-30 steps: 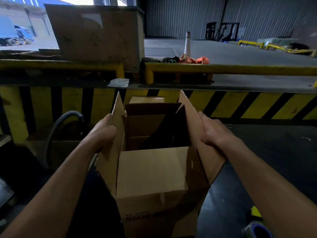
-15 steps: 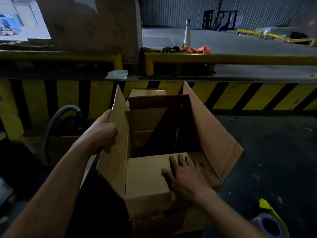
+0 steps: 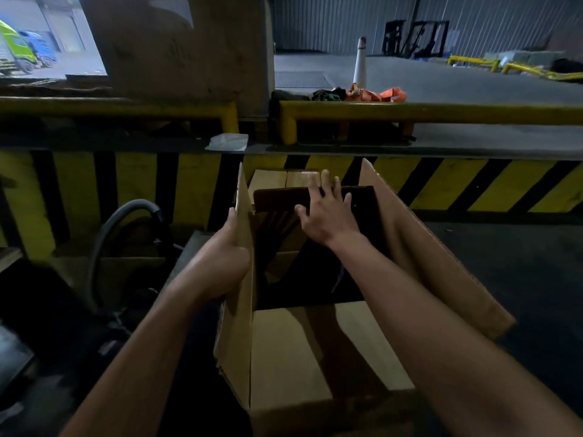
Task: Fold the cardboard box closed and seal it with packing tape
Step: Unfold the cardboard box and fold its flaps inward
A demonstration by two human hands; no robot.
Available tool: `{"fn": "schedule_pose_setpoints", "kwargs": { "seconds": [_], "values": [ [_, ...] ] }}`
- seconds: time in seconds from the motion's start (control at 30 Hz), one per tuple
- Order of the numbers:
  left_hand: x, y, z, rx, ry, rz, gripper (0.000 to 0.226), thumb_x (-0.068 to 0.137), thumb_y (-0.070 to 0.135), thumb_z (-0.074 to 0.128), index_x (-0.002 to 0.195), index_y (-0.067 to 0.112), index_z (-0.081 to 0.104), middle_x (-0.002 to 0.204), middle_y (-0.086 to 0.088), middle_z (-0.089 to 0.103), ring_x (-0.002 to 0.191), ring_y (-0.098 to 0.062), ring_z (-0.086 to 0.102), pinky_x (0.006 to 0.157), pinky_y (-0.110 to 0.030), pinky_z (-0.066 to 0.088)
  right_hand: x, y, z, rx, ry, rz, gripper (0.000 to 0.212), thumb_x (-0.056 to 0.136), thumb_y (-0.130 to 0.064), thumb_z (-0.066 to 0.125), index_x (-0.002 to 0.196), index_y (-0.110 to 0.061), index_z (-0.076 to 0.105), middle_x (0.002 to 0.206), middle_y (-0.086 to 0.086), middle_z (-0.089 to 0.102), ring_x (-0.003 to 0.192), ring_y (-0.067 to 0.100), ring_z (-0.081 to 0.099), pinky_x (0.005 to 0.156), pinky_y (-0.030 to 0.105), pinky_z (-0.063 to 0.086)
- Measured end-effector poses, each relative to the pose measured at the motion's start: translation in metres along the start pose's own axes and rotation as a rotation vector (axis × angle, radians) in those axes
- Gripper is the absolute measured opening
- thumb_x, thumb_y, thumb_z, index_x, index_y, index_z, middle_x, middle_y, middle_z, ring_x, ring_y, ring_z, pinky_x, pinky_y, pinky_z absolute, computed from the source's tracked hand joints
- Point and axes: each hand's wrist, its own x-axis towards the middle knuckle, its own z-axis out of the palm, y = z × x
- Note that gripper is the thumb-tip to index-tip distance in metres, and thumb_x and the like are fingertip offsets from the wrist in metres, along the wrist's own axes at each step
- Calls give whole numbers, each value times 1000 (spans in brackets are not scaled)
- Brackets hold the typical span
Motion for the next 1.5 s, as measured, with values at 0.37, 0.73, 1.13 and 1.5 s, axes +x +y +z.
{"fn": "schedule_pose_setpoints", "kwargs": {
  "seconds": [0.37,0.73,1.13,1.5],
  "values": [
    [4,-12,-5,-324,40,-34,89,96,-6,47,155,54,18,109,23,48,101,-15,58,83,-40,55,32,16,43,-137,-275,15,34,98,-46,36,120,-30,55,129,9,50,127,32,43,103,74,15],
    [-1,-10,-2,-308,72,-36,90,96,-3,51,155,56,18,122,18,39,101,-7,51,78,-37,50,13,21,51,-67,-442,36,47,100,-43,40,140,-19,35,146,18,33,138,42,27,104,59,30],
    [-16,20,10,-165,33,17,80,94,-9,45,151,45,32,124,5,55,110,-27,58,81,-44,55,-79,47,-99,-327,-73,341,76,90,-31,60,153,-24,17,157,19,20,143,43,20,110,68,14],
    [-15,36,30,-249,-16,-50,90,98,-1,53,162,28,-2,150,-10,43,115,-24,54,80,-27,44,-145,35,-65,306,-449,349,46,101,-51,34,133,-27,55,127,5,56,107,21,53,80,35,40]
  ]
}}
